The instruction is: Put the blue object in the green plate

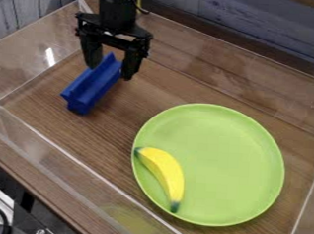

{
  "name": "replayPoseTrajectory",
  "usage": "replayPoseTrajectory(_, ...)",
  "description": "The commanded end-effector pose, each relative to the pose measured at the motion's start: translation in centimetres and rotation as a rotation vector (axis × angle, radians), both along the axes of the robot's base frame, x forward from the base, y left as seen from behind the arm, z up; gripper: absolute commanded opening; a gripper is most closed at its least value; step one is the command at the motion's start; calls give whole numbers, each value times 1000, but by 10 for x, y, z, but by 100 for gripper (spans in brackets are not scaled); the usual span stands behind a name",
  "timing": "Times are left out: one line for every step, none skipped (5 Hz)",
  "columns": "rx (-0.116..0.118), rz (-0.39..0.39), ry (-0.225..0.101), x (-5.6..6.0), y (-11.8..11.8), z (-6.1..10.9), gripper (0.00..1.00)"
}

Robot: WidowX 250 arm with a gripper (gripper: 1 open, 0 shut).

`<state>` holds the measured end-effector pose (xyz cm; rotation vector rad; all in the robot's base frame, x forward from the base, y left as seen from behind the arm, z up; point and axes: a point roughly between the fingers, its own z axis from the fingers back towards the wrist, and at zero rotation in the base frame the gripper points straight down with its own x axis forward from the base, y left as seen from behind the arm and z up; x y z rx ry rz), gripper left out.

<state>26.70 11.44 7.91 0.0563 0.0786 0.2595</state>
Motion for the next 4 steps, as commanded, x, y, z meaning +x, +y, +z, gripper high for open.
replayPoseTrajectory(16,22,-21,3,2,-1,100)
replayPoseTrajectory(16,50,-21,6,2,-10,100)
replayPoseTrajectory(13,27,-20,5,8,-12,100)
replayPoseTrajectory(10,3,-16,4,14,-12,100)
